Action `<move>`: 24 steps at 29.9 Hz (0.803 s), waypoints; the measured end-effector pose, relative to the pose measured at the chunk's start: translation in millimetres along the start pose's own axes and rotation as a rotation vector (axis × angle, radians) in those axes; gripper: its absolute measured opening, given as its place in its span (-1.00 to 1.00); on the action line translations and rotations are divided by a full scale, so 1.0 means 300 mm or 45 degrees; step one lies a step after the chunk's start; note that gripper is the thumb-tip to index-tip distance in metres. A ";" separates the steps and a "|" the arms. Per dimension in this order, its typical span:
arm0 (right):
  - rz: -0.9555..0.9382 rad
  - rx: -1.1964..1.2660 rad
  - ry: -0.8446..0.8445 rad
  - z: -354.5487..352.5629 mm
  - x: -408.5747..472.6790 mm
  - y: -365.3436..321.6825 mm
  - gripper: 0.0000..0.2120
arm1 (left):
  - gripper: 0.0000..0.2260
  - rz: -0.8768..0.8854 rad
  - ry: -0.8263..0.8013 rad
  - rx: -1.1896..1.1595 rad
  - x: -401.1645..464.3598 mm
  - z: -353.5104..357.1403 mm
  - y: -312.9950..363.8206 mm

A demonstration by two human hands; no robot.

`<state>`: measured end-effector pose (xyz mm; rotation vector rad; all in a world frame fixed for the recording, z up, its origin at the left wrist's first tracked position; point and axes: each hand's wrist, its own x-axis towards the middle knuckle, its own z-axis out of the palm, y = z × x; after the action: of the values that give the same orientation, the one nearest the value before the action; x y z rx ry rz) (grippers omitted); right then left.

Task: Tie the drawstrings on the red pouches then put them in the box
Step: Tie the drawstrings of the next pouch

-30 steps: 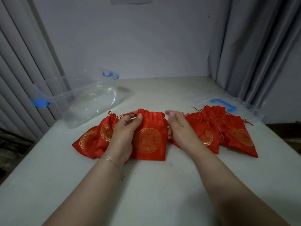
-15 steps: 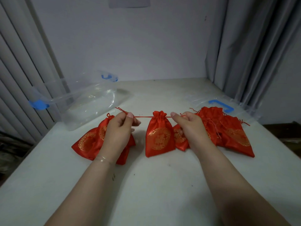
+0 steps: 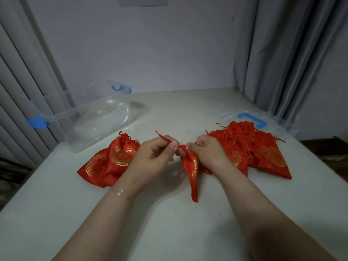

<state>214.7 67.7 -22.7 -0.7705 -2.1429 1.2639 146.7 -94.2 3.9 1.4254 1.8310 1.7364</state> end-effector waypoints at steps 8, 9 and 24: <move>-0.233 0.181 0.044 -0.004 -0.070 -0.052 -0.63 | -0.79 -0.336 0.168 0.508 0.033 -0.042 -0.074; -0.267 0.192 0.028 0.002 -0.080 -0.060 -0.65 | -0.79 -0.355 0.175 0.502 0.032 -0.047 -0.074; -0.672 -0.091 -0.278 0.070 -0.147 -0.083 -0.68 | -0.71 -0.245 0.071 0.552 0.013 -0.026 -0.047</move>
<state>225.9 14.3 -16.2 -0.0698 -2.3585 1.0248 132.4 -93.6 -4.4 1.2902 2.3922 1.3537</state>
